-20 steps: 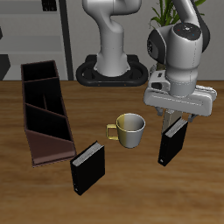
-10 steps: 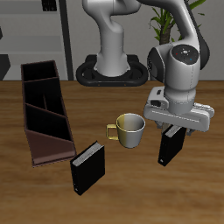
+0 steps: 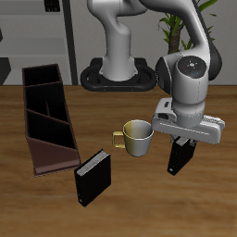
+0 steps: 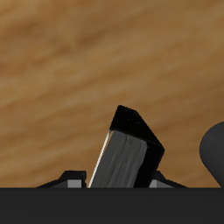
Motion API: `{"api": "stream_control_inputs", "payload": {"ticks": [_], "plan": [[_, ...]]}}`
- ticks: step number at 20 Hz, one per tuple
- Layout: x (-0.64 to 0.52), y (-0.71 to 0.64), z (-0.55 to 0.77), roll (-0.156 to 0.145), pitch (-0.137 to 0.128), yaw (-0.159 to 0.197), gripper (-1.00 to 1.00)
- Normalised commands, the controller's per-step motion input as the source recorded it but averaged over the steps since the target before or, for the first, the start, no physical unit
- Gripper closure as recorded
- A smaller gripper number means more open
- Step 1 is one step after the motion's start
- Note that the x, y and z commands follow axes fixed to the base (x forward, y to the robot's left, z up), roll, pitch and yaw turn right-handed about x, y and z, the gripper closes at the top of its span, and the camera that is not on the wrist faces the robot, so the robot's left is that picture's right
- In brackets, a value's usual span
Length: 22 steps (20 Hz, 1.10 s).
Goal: Place the left black book into the right desk caddy's right compartment
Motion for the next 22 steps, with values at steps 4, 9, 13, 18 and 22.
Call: {"api": "stream_control_inputs", "payload": {"ticks": [4, 9, 13, 18, 22], "plan": [[-0.08, -0.04, 0.34, 0.022, -0.049, 0.015, 1.00], [-0.11, -0.07, 0.44, -0.001, -0.053, 0.006, 1.00], [-0.17, -0.06, 0.42, 0.007, -0.021, 0.110, 1.00], [-0.29, -0.15, 0.52, 0.103, -0.039, 0.179, 1.00], [-0.26, -0.37, 0.57, -0.014, -0.064, 0.040, 1.00]]}}
